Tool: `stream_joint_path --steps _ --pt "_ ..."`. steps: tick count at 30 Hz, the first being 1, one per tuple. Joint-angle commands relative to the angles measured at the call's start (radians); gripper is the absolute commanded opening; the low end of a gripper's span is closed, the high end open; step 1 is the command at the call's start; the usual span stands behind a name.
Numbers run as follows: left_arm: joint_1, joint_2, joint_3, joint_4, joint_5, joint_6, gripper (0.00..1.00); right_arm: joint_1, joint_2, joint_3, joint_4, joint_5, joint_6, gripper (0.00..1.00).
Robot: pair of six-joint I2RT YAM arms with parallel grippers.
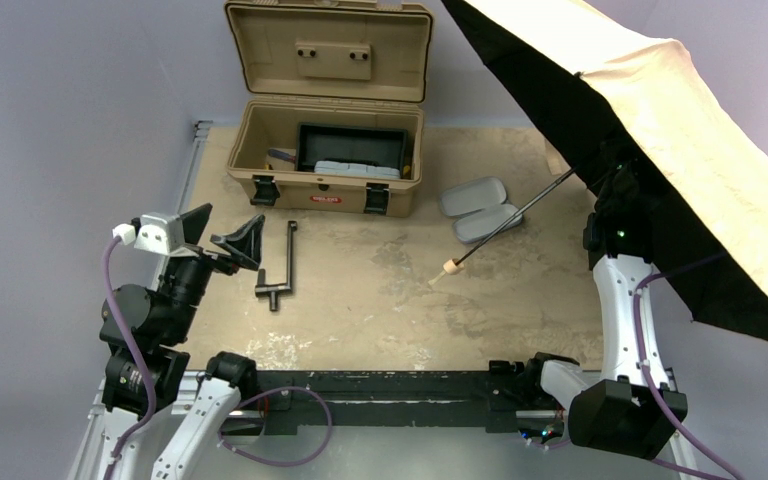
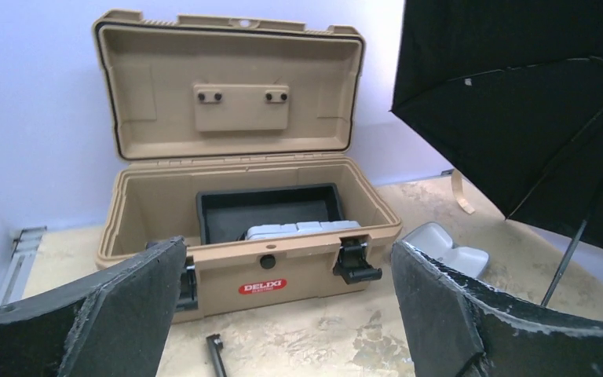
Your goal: Open the umbrella
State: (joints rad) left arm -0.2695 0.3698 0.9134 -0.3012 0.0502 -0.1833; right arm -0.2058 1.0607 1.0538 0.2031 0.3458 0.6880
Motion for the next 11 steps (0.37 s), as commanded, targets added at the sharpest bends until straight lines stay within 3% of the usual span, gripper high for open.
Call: stream_joint_path --steps 1,11 --pt "0.004 0.004 0.017 0.077 0.108 0.055 1.00 -0.004 -0.038 0.013 0.079 -0.011 -0.001 0.00" --pt "0.004 0.007 0.024 0.060 0.119 0.041 1.00 0.006 -0.050 0.025 0.088 -0.028 -0.028 0.00"
